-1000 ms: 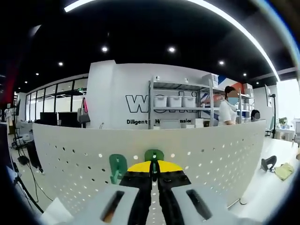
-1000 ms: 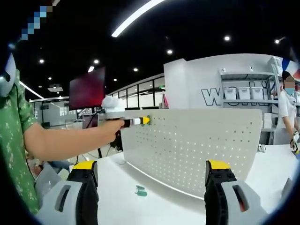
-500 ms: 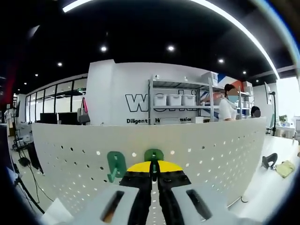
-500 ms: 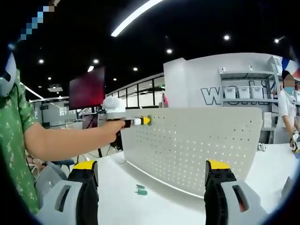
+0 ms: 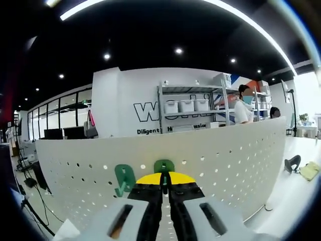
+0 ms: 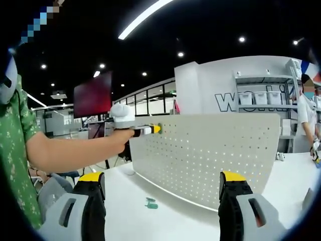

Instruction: Insert the hook assembly into the mounting plate slot until the hook locks in place.

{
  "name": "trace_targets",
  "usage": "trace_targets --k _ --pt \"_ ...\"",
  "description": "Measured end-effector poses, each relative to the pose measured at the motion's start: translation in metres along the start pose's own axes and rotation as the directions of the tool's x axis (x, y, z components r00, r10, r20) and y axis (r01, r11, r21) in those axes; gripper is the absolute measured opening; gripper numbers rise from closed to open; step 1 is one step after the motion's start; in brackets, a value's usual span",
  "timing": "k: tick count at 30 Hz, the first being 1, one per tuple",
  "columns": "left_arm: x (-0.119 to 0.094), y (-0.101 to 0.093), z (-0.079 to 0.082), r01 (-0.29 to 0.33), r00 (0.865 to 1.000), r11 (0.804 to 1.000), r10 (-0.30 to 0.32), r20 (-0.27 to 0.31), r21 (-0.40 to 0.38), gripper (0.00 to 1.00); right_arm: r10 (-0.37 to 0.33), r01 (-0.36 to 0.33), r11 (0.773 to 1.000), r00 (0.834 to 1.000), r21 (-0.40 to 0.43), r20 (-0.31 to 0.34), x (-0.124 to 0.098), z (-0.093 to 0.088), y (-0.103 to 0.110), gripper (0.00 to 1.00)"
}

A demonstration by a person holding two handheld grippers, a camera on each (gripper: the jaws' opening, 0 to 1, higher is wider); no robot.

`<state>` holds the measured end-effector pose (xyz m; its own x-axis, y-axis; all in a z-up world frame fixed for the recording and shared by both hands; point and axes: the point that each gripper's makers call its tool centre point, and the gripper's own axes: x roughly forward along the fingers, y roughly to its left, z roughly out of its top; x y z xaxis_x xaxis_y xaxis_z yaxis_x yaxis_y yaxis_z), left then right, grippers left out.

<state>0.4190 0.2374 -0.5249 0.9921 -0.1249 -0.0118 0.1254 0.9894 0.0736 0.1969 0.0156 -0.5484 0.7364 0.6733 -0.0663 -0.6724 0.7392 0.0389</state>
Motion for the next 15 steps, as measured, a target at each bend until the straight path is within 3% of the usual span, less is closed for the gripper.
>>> trace_targets --k 11,15 --pt "0.0008 -0.0021 -0.001 -0.02 1.0 0.995 0.02 -0.002 0.097 0.03 -0.001 0.001 1.0 1.0 0.005 0.001 0.0 -0.0012 -0.0016 0.96" --pt "0.0005 -0.0017 -0.0028 -0.024 1.0 0.995 0.025 -0.005 0.095 0.04 -0.004 0.004 1.0 1.0 0.009 0.001 -0.0008 -0.0017 -0.0034 0.96"
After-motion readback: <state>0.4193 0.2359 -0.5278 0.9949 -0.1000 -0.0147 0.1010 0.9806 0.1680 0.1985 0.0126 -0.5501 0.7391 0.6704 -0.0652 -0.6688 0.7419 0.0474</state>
